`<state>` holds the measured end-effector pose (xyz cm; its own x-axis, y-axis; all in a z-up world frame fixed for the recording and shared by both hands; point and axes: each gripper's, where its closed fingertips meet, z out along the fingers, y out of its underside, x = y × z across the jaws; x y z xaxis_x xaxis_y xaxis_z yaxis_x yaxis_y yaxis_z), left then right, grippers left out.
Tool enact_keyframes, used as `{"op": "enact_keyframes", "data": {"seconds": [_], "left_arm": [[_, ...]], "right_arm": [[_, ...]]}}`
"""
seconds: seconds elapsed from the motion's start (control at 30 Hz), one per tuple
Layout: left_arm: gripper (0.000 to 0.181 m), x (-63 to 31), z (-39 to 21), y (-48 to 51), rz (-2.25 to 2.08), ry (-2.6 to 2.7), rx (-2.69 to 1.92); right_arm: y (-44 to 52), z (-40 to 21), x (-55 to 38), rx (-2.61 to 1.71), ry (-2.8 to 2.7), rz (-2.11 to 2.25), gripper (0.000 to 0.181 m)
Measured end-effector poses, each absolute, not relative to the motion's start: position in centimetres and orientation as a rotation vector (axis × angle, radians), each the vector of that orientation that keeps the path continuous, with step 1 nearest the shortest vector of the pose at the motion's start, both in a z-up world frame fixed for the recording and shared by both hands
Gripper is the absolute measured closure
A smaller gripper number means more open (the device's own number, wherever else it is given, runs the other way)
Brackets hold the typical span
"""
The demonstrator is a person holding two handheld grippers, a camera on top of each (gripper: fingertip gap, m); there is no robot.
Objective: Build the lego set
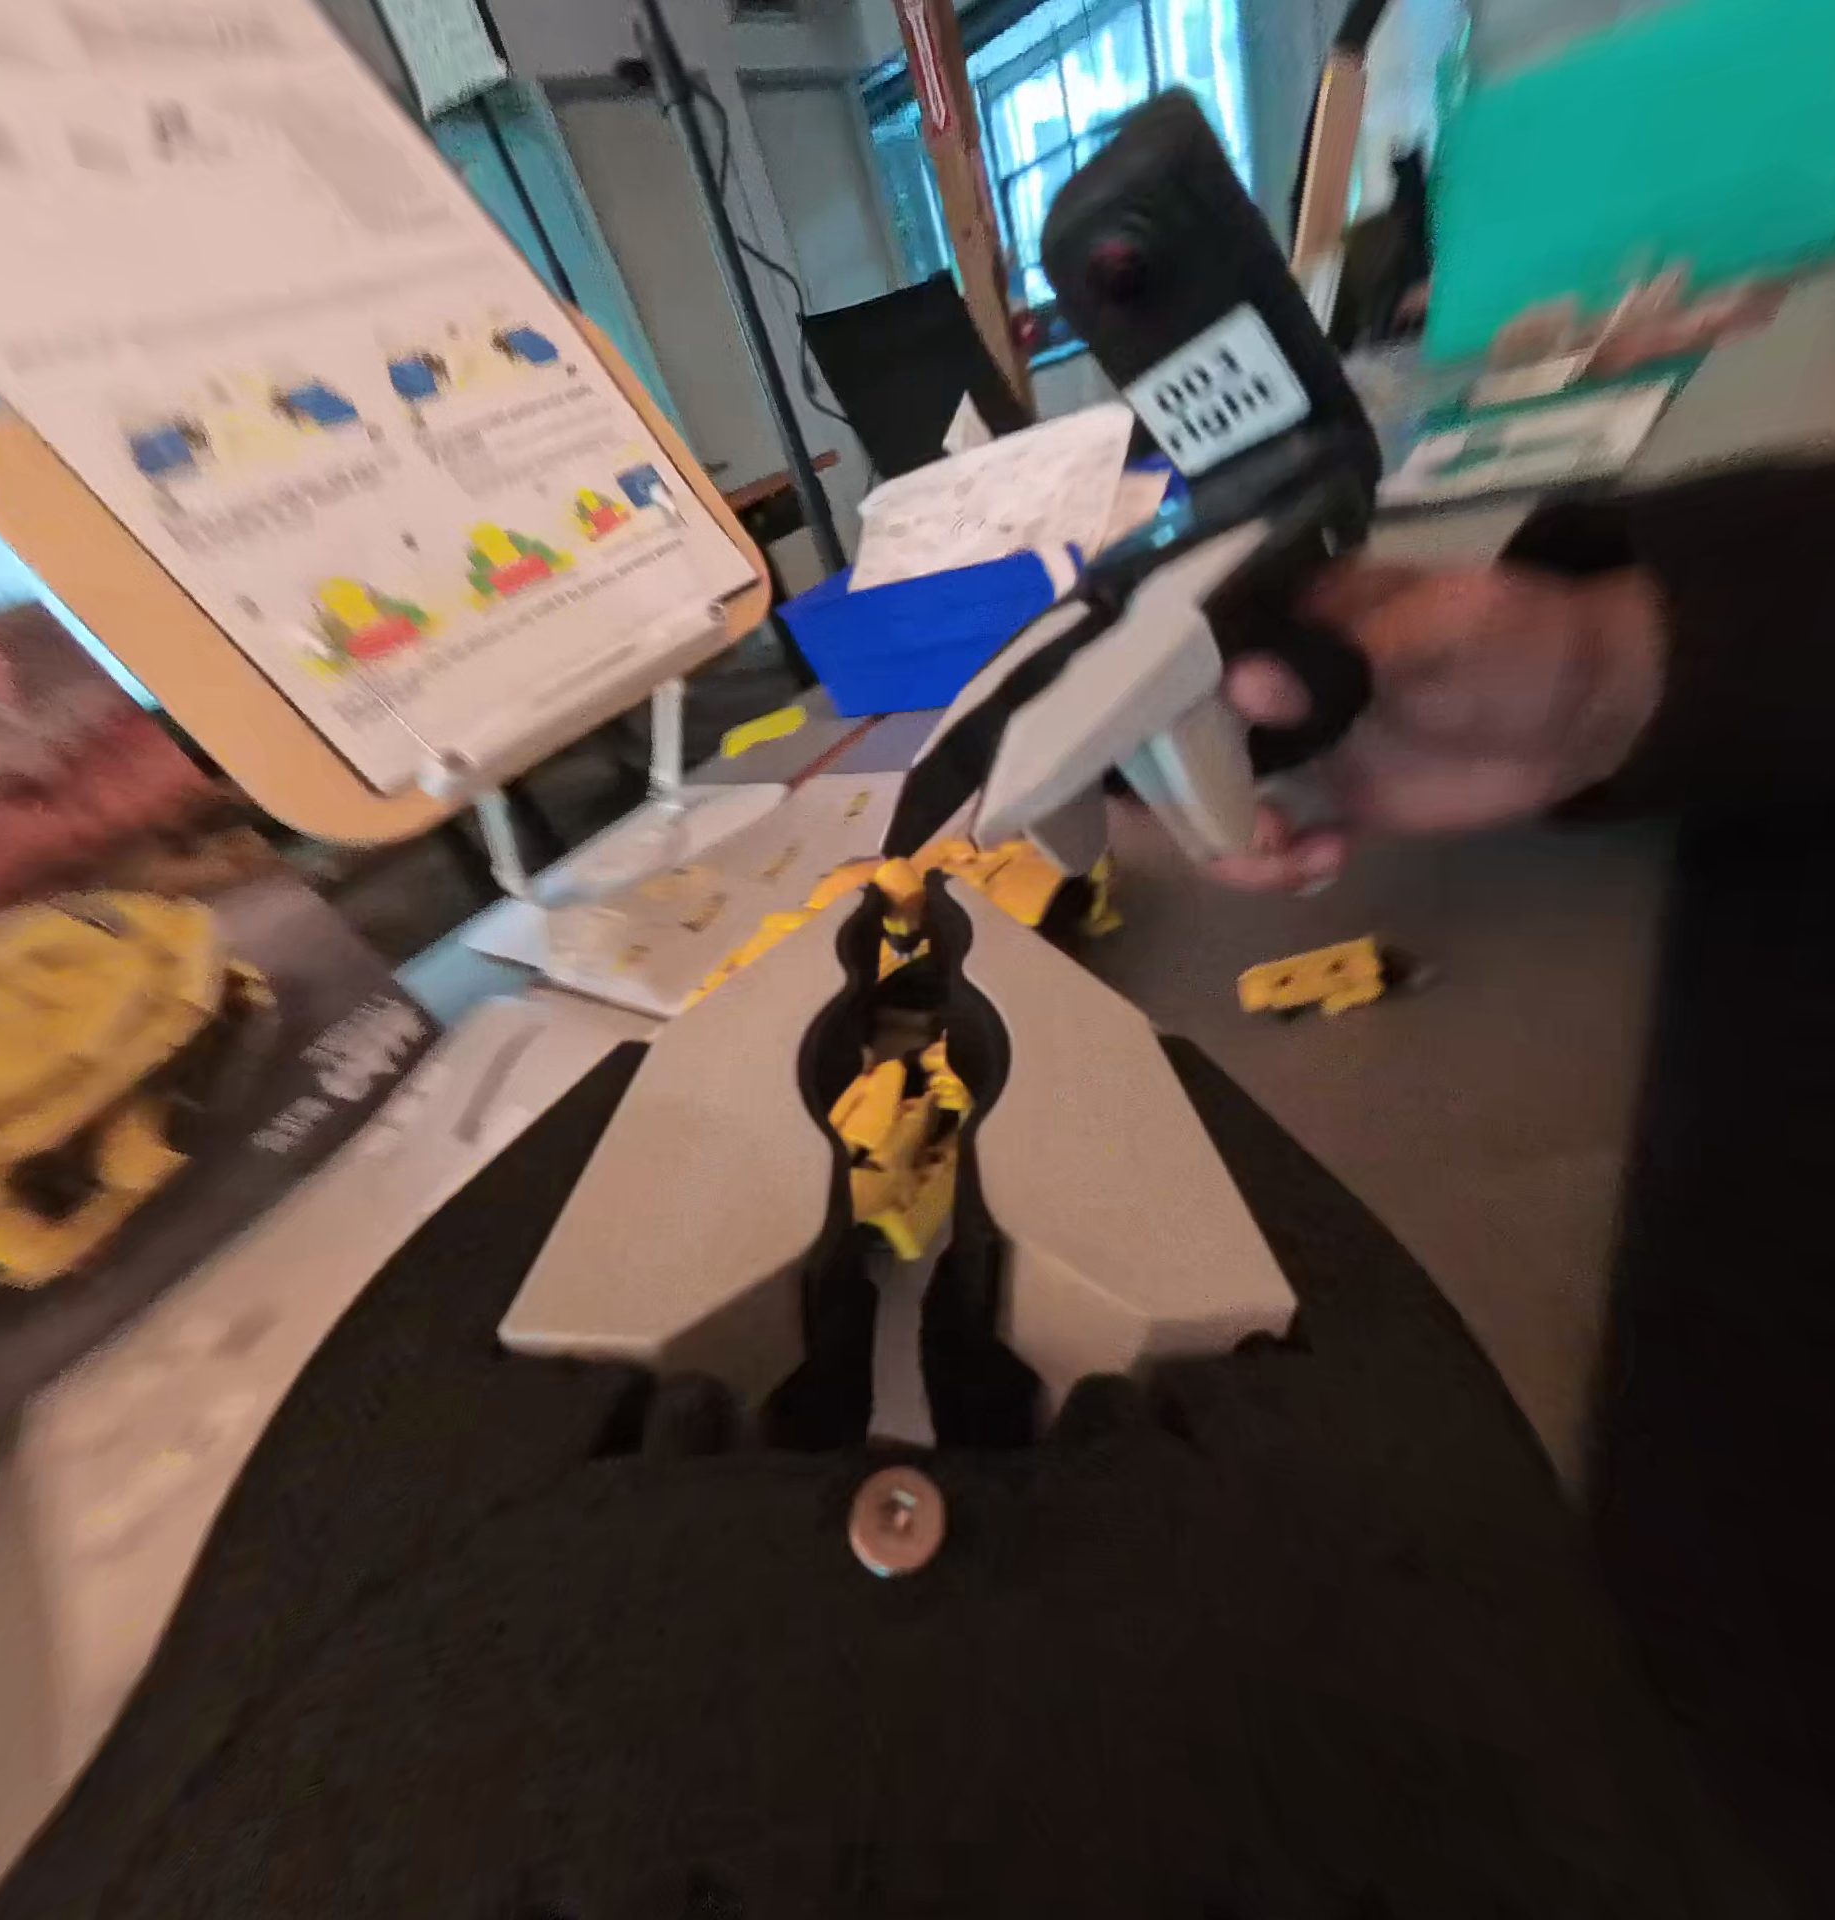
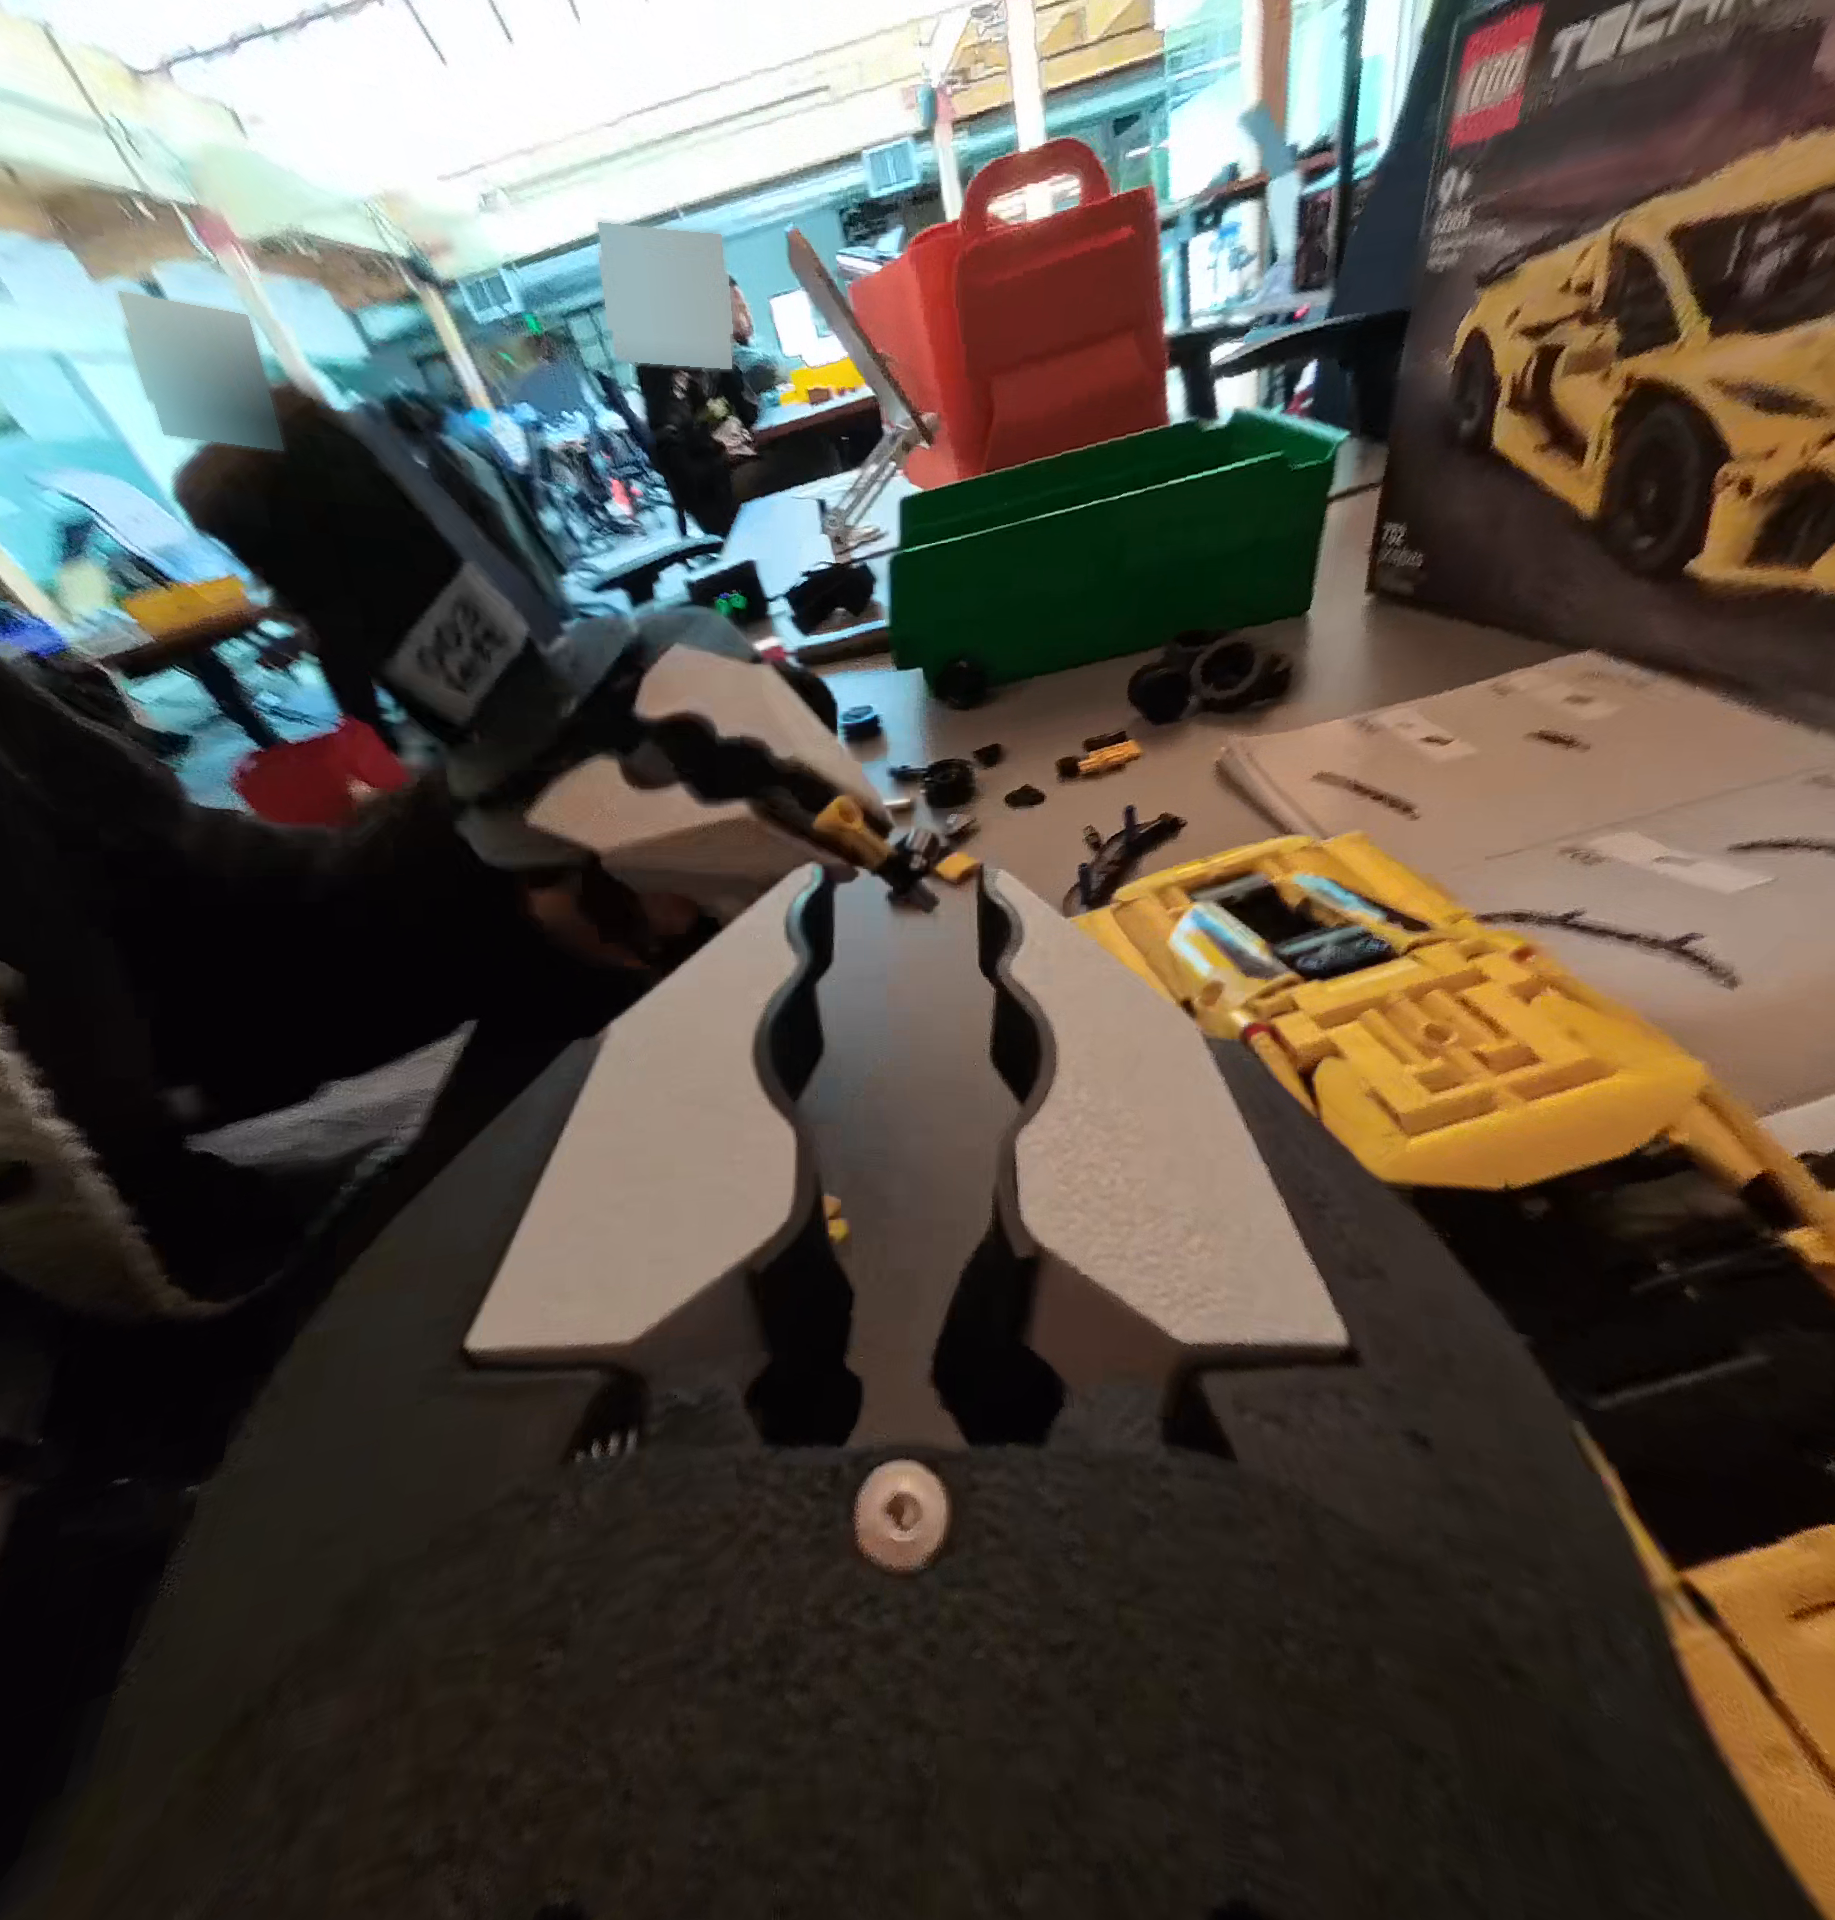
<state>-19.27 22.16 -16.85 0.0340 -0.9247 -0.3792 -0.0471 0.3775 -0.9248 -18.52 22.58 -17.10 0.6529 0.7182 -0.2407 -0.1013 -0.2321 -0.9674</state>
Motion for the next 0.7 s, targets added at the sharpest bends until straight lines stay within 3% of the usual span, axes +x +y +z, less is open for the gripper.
{"op": "enact_keyframes", "data": {"seconds": [0.17, 0.27, 0.7], "left_arm": [[0.173, -18.9, -17.6, 20.1, -0.607, 1.47, -0.723], [0.174, -18.9, -17.7, 19.5, -0.562, 1.485, -0.657], [0.173, -19.2, -16.0, 19.6, -0.512, 1.37, -0.654]], "right_arm": [[21.5, -17.6, -19.1, -1.674, -0.424, 1.198, 0.136], [20.7, -17.8, -19.9, -1.698, -0.397, 1.402, 0.15], [21.0, -16.6, -20.5, -1.577, -0.214, 1.697, 0.151]]}}
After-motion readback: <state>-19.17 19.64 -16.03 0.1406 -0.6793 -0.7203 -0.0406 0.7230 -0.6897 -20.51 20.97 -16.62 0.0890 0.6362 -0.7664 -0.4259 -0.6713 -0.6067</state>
